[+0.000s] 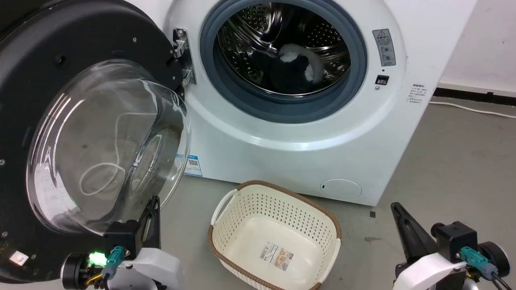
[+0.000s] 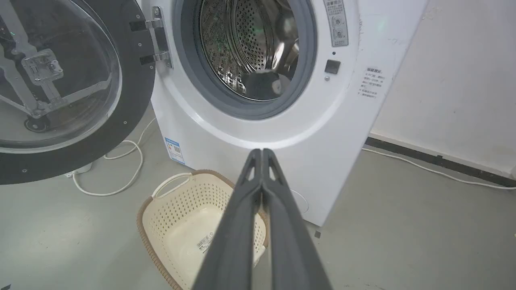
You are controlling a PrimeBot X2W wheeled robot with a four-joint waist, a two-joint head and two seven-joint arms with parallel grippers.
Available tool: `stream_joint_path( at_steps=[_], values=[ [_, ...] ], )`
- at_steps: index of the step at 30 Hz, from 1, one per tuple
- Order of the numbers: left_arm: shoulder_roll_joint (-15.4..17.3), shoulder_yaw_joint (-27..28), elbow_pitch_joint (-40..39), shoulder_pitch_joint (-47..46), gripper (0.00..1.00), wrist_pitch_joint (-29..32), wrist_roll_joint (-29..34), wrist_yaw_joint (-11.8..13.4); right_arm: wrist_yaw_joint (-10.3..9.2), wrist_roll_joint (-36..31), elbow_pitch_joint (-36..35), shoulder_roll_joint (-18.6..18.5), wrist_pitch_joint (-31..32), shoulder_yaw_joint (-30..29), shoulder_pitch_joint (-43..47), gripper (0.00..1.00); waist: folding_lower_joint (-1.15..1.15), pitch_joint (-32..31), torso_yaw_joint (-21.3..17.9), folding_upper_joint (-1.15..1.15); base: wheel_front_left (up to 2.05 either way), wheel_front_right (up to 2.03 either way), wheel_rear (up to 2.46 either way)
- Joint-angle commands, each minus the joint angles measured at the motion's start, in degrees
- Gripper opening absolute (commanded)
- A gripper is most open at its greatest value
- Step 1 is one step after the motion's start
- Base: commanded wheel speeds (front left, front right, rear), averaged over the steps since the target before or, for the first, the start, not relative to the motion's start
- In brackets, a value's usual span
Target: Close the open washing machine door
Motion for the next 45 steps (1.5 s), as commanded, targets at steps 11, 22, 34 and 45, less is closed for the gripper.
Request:
stream_joint_path(
  at_steps=[11, 22, 34, 45],
  values=[
    [0.0, 0.0, -0.2, 0.8, 0.00, 0.0, 0.1, -0.2, 0.05, -0.4, -0.2, -0.1, 0.0, 0.0, -0.8, 0.00, 0.00, 0.0, 0.0, 0.00, 0.00, 0.00, 0.00],
    [0.0, 0.0, -0.2, 0.8, 0.00, 0.0, 0.1, -0.2, 0.05, -0.4, -0.2, -0.1, 0.0, 0.0, -0.8, 0.00, 0.00, 0.0, 0.0, 0.00, 0.00, 0.00, 0.00],
    [0.0, 0.0, -0.2, 0.8, 0.00, 0.0, 0.1, -0.2, 0.05, -0.4, -0.2, -0.1, 0.0, 0.0, -0.8, 0.00, 0.00, 0.0, 0.0, 0.00, 0.00, 0.00, 0.00],
    [0.0, 0.0, -0.2, 0.8, 0.00, 0.0, 0.1, -0.2, 0.05, -0.4, -0.2, -0.1, 0.0, 0.0, -0.8, 0.00, 0.00, 0.0, 0.0, 0.00, 0.00, 0.00, 0.00]
  ],
)
